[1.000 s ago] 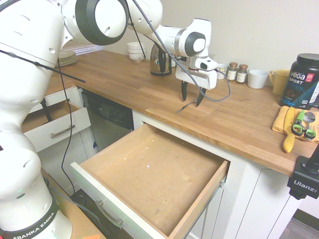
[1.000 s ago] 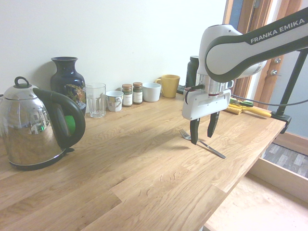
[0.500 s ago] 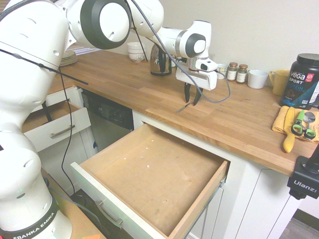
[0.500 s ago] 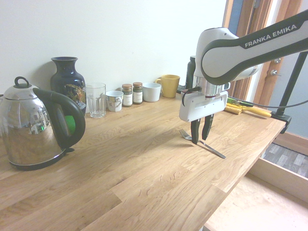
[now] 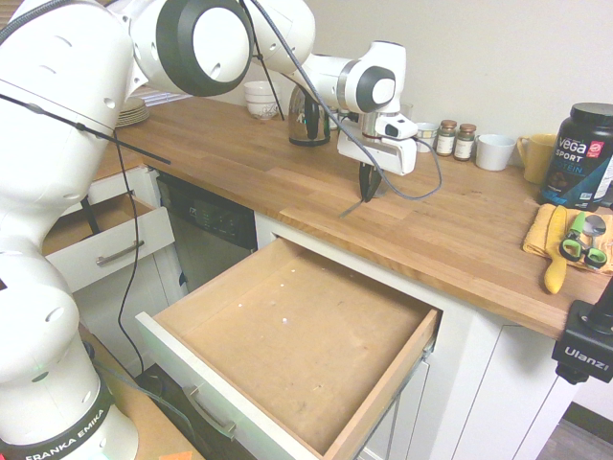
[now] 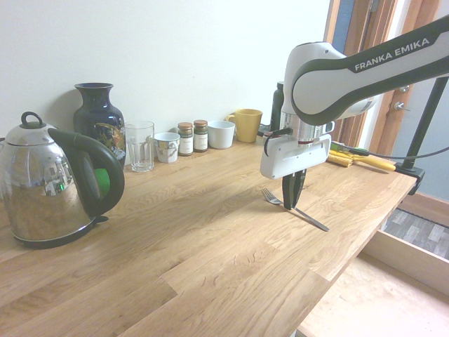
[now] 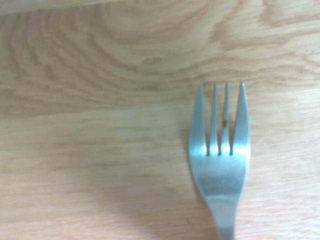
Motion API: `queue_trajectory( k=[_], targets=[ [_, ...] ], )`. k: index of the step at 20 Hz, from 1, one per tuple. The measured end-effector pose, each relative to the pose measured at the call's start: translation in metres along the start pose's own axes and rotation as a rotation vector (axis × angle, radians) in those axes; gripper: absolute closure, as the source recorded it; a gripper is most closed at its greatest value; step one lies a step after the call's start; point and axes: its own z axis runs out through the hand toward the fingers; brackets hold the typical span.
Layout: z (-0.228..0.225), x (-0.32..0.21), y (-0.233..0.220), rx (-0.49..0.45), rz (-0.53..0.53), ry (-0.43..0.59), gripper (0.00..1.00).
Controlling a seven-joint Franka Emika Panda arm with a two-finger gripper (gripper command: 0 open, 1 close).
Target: Put fork in the drawer
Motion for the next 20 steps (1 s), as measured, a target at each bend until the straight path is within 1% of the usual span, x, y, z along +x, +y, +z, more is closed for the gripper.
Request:
queue_trajectory(
  k=[10,20],
  targets=[
    [0.000,-0.001,-0.003,0.002,-0.003,0.001,1.00],
    [-0.029,0.004,-0.011,0.032,-0.005,0.024,1.00]
  ],
)
